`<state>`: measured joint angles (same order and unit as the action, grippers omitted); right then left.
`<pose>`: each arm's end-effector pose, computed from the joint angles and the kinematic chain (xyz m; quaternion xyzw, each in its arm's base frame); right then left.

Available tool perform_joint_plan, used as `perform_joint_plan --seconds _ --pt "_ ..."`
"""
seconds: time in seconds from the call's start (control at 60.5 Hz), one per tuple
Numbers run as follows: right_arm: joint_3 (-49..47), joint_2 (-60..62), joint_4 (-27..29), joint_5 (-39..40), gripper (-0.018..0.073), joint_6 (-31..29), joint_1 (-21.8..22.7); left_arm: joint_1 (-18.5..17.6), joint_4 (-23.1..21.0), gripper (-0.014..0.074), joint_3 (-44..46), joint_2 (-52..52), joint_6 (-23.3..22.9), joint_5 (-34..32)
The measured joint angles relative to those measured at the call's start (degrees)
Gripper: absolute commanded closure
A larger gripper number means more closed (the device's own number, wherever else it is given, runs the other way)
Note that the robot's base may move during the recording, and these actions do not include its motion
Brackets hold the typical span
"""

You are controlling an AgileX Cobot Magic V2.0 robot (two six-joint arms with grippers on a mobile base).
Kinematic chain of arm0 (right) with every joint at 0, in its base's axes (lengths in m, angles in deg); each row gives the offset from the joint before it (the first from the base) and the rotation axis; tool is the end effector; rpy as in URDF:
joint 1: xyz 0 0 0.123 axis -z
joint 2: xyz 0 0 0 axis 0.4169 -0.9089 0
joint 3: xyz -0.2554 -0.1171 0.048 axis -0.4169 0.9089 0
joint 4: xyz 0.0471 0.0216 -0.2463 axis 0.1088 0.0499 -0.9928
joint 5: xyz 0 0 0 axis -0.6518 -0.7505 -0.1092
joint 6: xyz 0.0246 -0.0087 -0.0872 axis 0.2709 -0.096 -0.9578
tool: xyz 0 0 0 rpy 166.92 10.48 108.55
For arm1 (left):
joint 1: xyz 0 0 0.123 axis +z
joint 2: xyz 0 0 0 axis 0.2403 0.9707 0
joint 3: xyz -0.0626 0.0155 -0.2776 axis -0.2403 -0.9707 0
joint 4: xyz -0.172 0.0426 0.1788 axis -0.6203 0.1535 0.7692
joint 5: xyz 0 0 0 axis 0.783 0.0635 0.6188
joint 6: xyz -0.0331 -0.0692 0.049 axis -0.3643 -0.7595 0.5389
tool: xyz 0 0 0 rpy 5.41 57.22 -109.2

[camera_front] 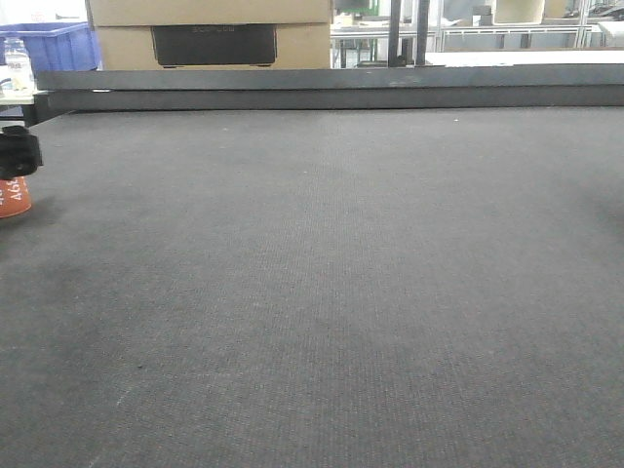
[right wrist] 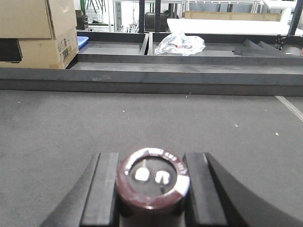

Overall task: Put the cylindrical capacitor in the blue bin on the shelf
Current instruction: 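Close left gripper on orange cylinder and right gripper on capacitor, then lift both held cylinders off the table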

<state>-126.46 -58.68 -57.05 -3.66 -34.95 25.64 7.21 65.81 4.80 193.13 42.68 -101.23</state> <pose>0.2329 -0.0062 0.3325 0.0280 0.7451 -0.0026 0.6664 0.3608 -0.0318 0.1508 -0.0456 0.7978 -0.0326 0.6004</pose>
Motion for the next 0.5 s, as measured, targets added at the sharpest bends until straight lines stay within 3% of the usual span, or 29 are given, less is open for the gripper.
perform_joint_plan --seconds 0.215,0.281,0.364,0.496 --pt "0.0 0.0 0.0 0.0 0.0711 0.0 0.0 0.0 -0.3 -0.0001 3.9 4.7 0.0 0.0" --pt "0.0 0.0 0.0 0.0 0.0711 0.0 0.0 0.0 -0.4 0.0036 4.1 4.9 0.0 0.0" --pt "0.0 0.0 0.0 0.0 0.0711 0.0 0.0 0.0 -0.4 0.016 4.2 4.9 0.0 0.1" --pt "0.0 0.0 0.0 0.0 0.0711 0.0 0.0 0.0 -0.4 0.0481 4.2 4.9 0.0 1.4"
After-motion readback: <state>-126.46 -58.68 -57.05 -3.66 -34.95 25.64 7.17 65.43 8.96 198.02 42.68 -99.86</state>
